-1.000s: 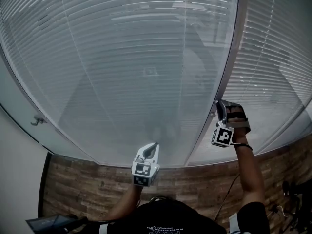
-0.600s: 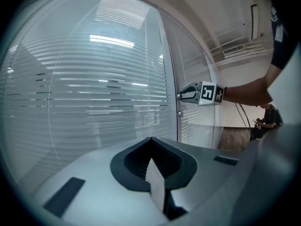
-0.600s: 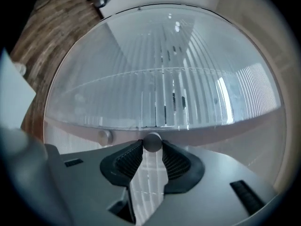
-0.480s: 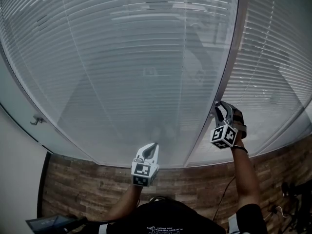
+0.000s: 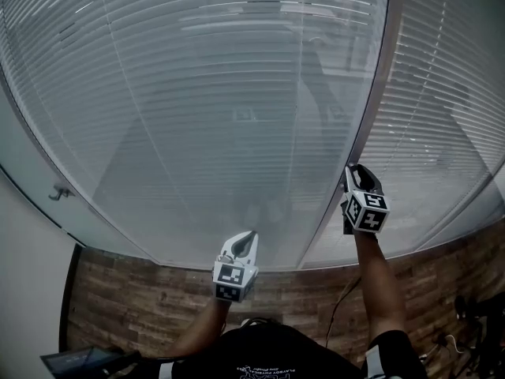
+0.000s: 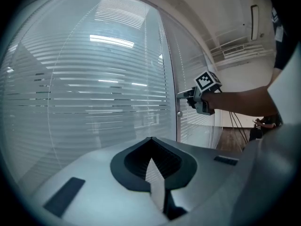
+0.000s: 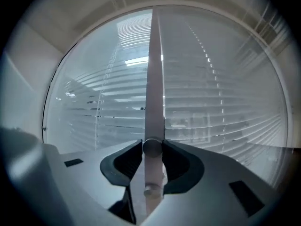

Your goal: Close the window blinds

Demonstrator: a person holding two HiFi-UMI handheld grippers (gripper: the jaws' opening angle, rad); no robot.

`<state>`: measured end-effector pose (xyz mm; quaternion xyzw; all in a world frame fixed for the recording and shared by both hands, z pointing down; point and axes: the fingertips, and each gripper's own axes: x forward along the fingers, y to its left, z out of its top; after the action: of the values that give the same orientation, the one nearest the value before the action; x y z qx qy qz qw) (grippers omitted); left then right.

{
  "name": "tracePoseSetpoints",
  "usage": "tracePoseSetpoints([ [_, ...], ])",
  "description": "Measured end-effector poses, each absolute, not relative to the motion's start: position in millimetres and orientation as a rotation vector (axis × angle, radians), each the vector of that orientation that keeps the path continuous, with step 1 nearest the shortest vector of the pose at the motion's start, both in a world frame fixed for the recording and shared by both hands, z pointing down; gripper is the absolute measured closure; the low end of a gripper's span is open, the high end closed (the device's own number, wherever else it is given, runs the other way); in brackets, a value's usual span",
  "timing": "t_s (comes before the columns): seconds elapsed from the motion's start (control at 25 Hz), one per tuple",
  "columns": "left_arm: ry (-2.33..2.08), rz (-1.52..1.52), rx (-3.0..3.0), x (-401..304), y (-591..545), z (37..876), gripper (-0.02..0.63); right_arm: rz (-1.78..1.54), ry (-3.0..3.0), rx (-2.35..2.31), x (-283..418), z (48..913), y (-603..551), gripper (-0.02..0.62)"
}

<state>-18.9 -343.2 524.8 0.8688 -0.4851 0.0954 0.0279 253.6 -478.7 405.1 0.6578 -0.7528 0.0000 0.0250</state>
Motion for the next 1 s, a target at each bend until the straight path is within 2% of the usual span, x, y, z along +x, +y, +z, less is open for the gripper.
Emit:
tracePoseSetpoints([
  [0.04, -1.502, 0.298, 2.678, -20, -343, 525, 0.611, 0.0, -2.332, 2.049, 255, 405, -478, 0.466],
  [0.28, -1.514, 0.288, 2.669, -25, -344, 523, 0.611, -0.124, -2.265, 2.023, 254, 403, -477, 0.468],
  [0.64, -1.505, 0.3, 2.681, -25, -344, 525, 0.611, -0.718, -1.699, 1.659, 237, 402, -470, 0.468],
  [1.0, -1.498, 0.296, 2.691, -24, -348, 523, 0.611, -0.876, -1.529, 1.542, 243, 415, -476, 0.468],
])
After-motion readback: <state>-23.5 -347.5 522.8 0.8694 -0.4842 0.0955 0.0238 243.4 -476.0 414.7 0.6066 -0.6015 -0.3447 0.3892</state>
